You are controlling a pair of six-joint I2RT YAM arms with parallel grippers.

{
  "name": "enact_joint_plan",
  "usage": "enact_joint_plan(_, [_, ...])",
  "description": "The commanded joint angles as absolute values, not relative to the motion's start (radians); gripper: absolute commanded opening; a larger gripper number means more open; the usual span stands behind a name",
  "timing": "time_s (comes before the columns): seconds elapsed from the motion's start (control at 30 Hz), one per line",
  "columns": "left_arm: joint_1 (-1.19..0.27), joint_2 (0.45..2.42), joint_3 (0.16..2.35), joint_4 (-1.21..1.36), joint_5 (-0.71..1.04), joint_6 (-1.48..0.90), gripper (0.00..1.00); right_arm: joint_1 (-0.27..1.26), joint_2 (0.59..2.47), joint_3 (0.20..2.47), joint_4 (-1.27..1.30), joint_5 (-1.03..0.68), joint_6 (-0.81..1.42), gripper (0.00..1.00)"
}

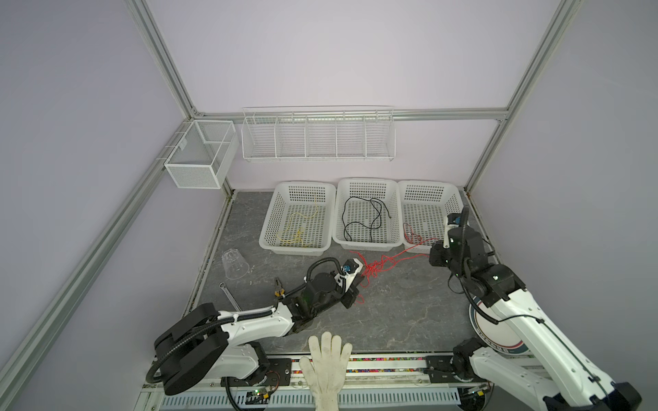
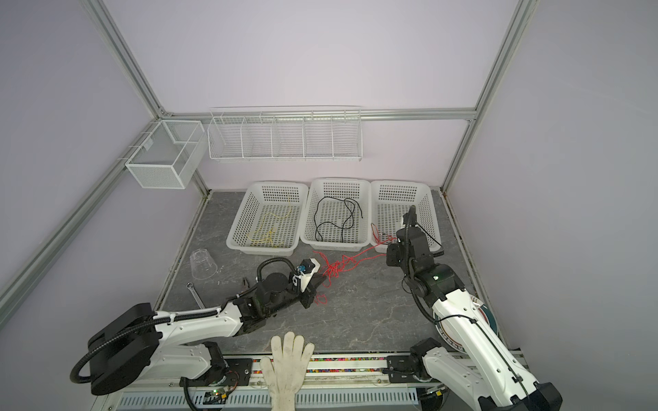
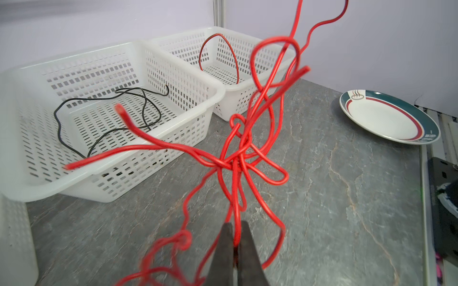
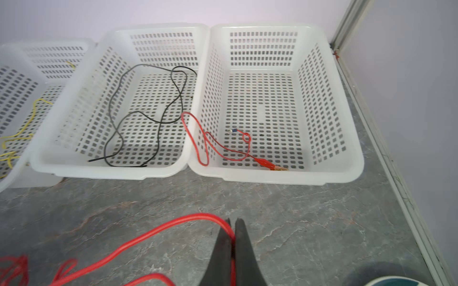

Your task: Untangle the cables

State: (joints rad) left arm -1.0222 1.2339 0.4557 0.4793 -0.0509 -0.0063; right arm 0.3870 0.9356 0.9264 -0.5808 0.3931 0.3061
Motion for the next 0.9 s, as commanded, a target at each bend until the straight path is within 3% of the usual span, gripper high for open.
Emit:
enact_joint_plan(0.0, [-1.017,1.128,0.391,0.350,-0.158,0.000,0.00,0.344,0.923,0.904,-0.583,0.483,0.301,0.06])
enact_joint_plan(0.6, [-0.990,0.637,0.237,0.247,-0.509,-0.077,0.00,0.239,0.916,0.851,-0.646,0.564,0.334,0.06])
enact_joint_plan(0.87, [-0.988,0.627,0.218,0.277,-0.431,-0.068,0.00,0.239,0.831,0.803,-0.504,0.263,0.275,0.06])
